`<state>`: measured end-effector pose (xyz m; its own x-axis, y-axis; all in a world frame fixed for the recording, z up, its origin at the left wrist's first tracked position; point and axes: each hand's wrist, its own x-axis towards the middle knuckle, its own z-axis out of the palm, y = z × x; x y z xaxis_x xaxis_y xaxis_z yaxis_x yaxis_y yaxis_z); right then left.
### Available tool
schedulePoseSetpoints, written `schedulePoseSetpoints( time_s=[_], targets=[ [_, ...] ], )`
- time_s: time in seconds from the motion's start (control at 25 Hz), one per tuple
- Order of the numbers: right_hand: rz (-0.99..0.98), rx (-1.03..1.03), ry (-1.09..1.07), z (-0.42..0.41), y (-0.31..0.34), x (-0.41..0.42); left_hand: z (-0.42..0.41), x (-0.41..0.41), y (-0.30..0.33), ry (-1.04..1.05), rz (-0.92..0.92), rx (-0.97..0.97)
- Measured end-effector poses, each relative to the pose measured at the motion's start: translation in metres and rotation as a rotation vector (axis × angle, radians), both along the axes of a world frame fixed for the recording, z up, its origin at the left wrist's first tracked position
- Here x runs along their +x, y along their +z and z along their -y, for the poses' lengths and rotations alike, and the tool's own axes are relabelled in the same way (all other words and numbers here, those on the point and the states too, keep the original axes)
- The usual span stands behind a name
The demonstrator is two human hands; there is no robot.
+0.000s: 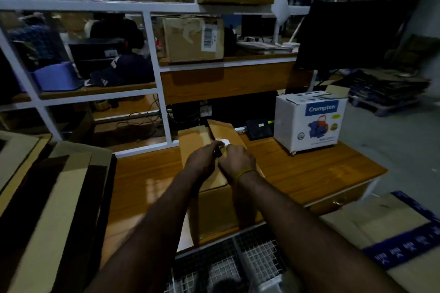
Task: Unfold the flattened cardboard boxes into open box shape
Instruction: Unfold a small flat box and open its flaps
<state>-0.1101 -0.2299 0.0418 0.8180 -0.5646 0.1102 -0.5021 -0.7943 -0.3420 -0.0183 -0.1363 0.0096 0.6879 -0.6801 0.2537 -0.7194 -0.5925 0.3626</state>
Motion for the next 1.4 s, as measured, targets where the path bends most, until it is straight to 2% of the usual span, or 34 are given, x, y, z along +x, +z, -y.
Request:
schedulePoseSetpoints(
  time_s=[0.16,0.28,0.44,0.6,0.72,0.96,1.08,1.28,1.4],
  targets=[
    [0.101,-0.179,-0.037,-0.012,0.022,-0.014,0.002,-0.010,-0.003,-0.088,-0.015,-0.158],
    [0.059,-0.374,-0.021,-0.010,0.018,-0.035,0.013,-0.018,-0.002,-0.204,-0.034,-0.182],
    [-0.066,-0.649,-0.105,0.007,-0.002,-0.055,0.023,-0.031,0.001,-0.331,0.001,-0.117],
    [-0.114,-0.749,-0.178,0.011,-0.018,-0.061,0.038,-0.037,-0.004,-0.399,0.062,-0.011],
    [-0.162,-0.682,-0.216,0.017,-0.026,-0.064,0.042,-0.041,-0.005,-0.408,0.111,0.102],
    [-0.217,-0.464,-0.215,0.032,-0.029,-0.068,0.048,-0.039,-0.007,-0.324,0.088,0.271],
    [-0.219,-0.412,-0.201,0.036,-0.029,-0.067,0.050,-0.037,-0.013,-0.270,0.121,0.228],
    [-0.199,-0.254,-0.036,0.051,-0.023,-0.065,0.044,-0.038,-0.017,-0.076,0.231,0.124],
    [-0.170,-0.242,0.022,0.055,-0.021,-0.060,0.036,-0.044,-0.017,0.000,0.238,0.069]
  ],
)
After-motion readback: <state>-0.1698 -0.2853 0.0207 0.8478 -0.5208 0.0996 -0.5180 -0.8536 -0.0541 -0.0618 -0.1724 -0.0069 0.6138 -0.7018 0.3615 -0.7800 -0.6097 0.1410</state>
